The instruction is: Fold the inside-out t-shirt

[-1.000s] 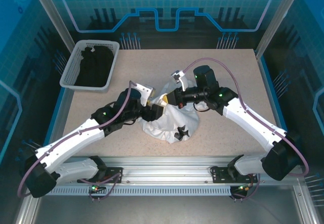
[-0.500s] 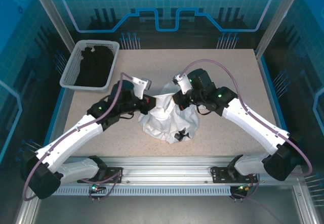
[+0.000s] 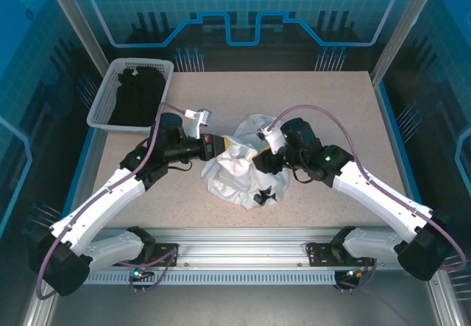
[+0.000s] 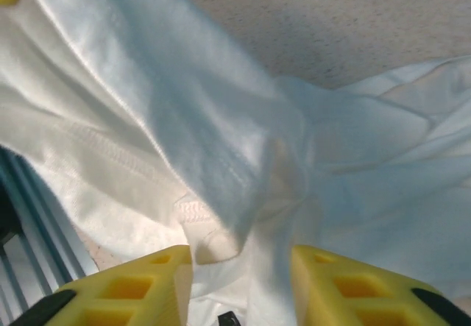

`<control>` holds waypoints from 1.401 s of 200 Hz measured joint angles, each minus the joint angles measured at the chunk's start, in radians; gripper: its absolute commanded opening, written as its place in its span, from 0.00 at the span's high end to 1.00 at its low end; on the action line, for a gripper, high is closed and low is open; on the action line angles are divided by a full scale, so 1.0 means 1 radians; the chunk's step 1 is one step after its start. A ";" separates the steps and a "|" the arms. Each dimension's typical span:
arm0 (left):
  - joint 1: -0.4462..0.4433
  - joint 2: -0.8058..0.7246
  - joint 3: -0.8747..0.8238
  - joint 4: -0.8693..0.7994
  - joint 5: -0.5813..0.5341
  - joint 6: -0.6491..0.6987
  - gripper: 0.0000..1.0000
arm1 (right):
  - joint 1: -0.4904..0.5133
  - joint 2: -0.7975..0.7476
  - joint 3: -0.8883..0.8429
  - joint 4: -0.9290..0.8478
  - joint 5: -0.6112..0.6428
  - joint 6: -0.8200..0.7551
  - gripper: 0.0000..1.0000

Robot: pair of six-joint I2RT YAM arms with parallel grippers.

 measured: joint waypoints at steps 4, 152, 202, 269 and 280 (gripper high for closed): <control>0.000 0.001 0.000 0.000 0.001 0.000 1.00 | 0.000 0.000 -0.006 0.008 -0.005 0.010 0.52; -0.140 0.006 -0.005 -0.068 -0.181 0.218 1.00 | -0.131 -0.095 0.015 0.007 0.002 0.072 1.00; -0.313 0.179 -0.013 -0.022 -0.224 0.318 0.97 | -0.242 -0.099 0.015 -0.148 -0.046 0.073 0.98; -0.450 0.427 -0.010 0.076 -0.175 0.313 0.60 | -0.253 -0.100 -0.197 -0.277 0.107 0.215 0.95; -0.449 0.430 -0.010 0.076 -0.167 0.319 0.54 | -0.253 -0.114 -0.244 -0.276 0.123 0.233 0.98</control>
